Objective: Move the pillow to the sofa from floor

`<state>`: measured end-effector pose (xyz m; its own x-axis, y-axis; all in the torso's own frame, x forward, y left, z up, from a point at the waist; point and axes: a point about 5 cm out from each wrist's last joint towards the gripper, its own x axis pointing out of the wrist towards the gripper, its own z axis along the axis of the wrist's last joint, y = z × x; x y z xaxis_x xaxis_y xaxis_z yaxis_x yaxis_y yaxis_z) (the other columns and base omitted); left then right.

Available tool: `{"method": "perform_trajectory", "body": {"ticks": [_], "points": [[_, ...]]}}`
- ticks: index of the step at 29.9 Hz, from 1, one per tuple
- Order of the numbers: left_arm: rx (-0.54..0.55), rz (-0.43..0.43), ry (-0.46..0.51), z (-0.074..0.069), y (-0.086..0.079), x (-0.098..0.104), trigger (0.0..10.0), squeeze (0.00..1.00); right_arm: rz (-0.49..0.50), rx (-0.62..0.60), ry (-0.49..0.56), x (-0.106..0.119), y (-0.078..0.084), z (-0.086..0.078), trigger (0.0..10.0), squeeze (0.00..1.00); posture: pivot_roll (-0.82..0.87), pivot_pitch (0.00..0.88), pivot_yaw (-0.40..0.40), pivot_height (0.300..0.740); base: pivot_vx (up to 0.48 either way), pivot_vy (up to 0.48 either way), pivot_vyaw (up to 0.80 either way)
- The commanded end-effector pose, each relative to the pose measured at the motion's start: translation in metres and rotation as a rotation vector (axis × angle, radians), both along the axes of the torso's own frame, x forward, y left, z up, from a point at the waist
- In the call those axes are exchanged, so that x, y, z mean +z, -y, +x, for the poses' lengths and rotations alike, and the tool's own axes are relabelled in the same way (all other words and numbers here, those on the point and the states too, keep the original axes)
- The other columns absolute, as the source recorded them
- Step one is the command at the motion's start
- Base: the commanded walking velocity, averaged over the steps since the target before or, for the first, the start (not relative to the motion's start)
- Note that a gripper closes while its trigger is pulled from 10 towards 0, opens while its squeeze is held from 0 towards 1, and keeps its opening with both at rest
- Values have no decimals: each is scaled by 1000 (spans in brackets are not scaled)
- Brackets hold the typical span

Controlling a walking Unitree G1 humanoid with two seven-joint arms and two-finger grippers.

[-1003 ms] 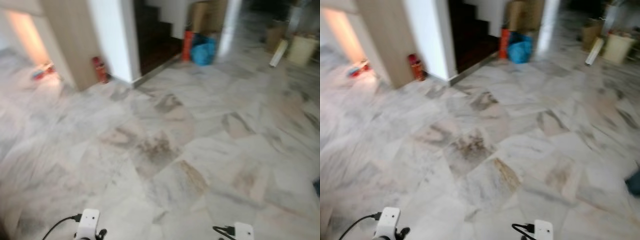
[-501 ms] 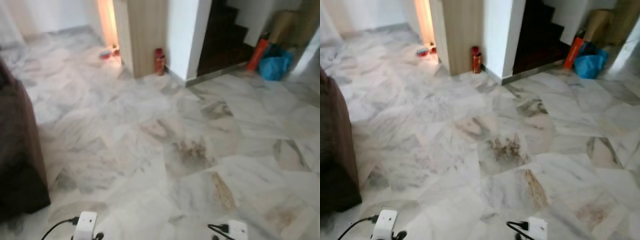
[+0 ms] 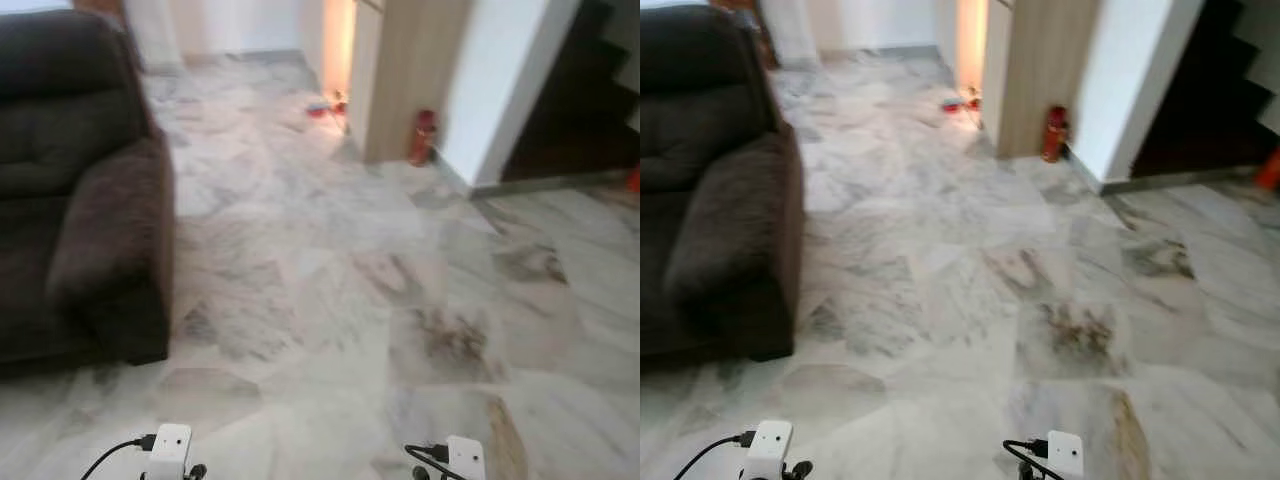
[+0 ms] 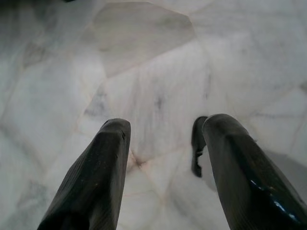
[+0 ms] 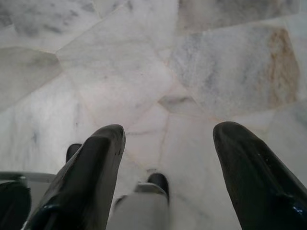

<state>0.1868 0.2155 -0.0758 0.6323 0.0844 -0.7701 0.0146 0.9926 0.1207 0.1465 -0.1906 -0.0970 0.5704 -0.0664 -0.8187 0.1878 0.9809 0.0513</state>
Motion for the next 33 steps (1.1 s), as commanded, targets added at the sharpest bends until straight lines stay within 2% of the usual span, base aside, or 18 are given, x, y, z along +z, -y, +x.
{"method": "perform_trajectory", "body": {"ticks": [1, 17, 30, 33], "points": [[17, 11, -25, -6, -4, -3, 10000, 0, -1, 2, 11, 1, -1, 3, 10000, 0, 37, 0, -31, 740, 0, 0, 800], [32, 10, -19, -6, -5, -2, 10000, 0, -2, 9, 6, 1, -1, 2, 10000, 0, 40, 0, -33, 740, 0, 0, 800], [57, 1, -12, -4, -7, -1, 10000, 0, 26, -30, 7, 1, 1, 1, 10000, 0, 39, 0, -33, 740, 0, 0, 0], [57, 2, -12, -4, -7, -1, 10000, 0, 27, -29, 7, 1, 1, 1, 10000, 0, 38, 0, -33, 740, 0, 280, 0]]}}
